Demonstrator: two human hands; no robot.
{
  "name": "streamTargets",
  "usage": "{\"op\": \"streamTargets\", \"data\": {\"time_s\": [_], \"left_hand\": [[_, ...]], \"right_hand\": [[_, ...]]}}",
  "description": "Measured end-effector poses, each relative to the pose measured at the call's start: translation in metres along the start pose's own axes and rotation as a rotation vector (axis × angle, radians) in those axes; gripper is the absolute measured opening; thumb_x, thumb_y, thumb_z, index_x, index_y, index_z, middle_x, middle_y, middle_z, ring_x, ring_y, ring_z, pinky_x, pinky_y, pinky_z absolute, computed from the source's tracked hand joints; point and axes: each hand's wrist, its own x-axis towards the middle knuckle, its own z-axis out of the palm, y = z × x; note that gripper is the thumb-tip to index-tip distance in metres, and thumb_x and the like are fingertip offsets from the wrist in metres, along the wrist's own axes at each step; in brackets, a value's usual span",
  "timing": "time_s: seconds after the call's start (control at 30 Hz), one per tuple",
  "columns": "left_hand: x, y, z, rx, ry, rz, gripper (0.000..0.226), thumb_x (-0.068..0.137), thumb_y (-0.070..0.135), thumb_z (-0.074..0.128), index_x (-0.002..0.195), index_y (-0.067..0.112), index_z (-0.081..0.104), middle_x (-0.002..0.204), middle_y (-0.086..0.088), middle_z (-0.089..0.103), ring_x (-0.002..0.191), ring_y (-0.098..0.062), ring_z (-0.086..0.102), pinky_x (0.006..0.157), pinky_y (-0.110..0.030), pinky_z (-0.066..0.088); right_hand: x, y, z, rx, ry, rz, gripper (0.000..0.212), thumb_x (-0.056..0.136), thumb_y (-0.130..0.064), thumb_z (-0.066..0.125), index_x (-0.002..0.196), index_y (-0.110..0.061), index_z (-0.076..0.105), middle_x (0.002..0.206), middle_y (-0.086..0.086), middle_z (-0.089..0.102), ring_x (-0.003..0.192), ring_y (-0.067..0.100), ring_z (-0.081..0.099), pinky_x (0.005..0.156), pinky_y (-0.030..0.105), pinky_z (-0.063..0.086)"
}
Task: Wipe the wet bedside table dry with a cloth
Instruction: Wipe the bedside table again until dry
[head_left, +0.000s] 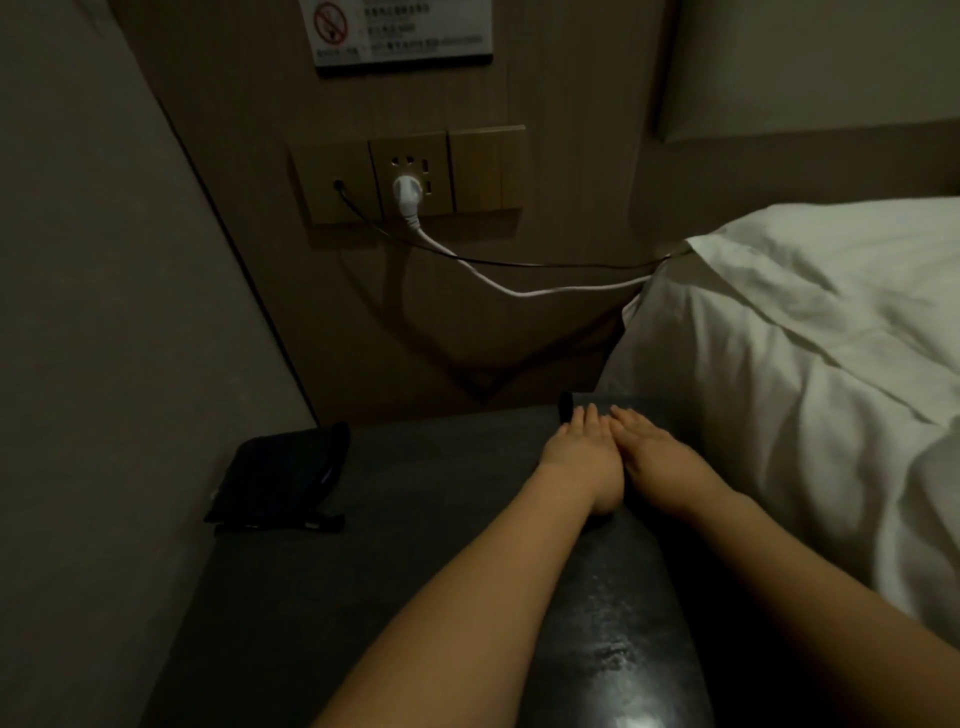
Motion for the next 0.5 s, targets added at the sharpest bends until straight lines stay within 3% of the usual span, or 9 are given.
{"op": "streamTargets", "data": {"time_s": [0.5], "left_hand": [[-0.050,0.012,0.023,-0.012,0.012,0.055,0.072,0.097,0.016,0.038,0.149,-0.002,-0.009,0.159,-0.020,-0.013,0.148,-0.031,-0.009,0.122,-0.040,0.003]], "right_hand": [[-0.057,-0.026,0.009,-0.062,-0.043,0.077,0.057,0.100,-0.023,0.033,0.148,-0.011,0.004,0.158,0.010,0.003,0.146,0.021,0.002,0.117,0.029,0.002]]}}
